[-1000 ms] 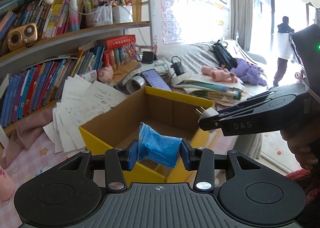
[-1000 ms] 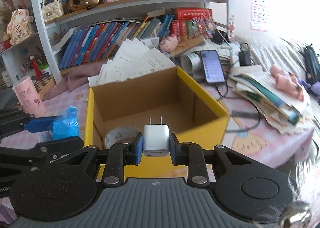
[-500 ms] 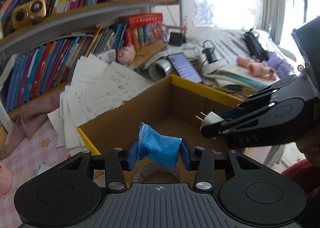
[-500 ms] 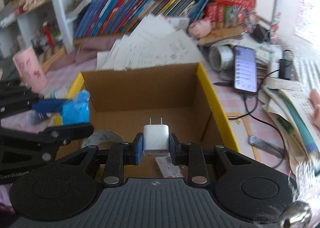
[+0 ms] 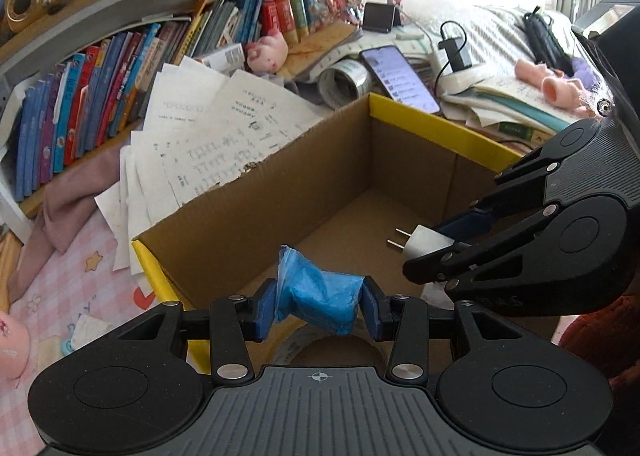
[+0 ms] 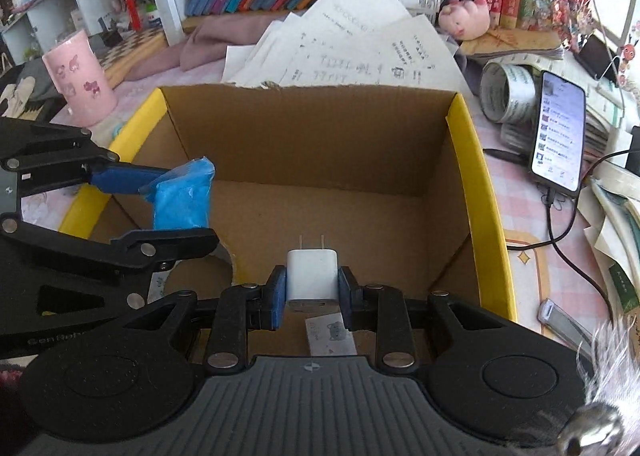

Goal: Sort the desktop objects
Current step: 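Carry the blue cloth and white charger over the yellow box, then open both tools to drop cloth and charger into the yellow box, then withdraw both tools from the yellow box back over the table, then approach the white spray bottle with the left tool while the right tool approaches the white power bank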

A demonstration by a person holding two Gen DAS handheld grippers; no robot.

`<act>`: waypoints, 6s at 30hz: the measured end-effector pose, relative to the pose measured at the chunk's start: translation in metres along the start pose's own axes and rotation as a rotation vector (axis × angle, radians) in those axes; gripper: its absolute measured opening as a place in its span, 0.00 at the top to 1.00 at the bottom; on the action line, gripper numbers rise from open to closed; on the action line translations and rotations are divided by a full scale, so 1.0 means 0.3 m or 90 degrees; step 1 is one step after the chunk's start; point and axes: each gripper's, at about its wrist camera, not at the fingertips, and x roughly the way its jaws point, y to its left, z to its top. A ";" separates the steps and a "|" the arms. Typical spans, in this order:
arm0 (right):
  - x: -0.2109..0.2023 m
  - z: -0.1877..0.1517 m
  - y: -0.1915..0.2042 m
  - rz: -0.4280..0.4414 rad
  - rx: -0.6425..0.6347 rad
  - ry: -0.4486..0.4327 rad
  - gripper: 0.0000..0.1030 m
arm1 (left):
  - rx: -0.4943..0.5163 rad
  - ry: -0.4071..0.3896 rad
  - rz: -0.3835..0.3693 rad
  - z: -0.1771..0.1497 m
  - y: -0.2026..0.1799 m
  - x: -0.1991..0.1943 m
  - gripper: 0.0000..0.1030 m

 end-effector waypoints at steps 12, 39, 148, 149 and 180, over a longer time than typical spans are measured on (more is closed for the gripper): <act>0.024 -0.010 -0.010 0.009 -0.019 0.017 0.76 | 0.011 0.024 0.011 0.002 -0.012 0.032 0.58; -0.164 -0.060 0.140 -0.073 0.022 -0.111 0.53 | 0.001 -0.119 0.073 -0.129 0.023 -0.221 0.22; 0.050 0.106 0.877 -0.018 -0.060 -0.101 0.41 | -0.148 -0.041 0.151 -0.588 0.601 -0.422 0.21; 0.061 0.125 0.870 -0.016 -0.058 -0.103 0.41 | -0.145 -0.040 0.149 -0.576 0.607 -0.407 0.21; 0.593 0.497 0.844 -0.027 -0.160 0.042 0.39 | -0.112 0.048 0.069 -0.430 0.748 0.043 0.38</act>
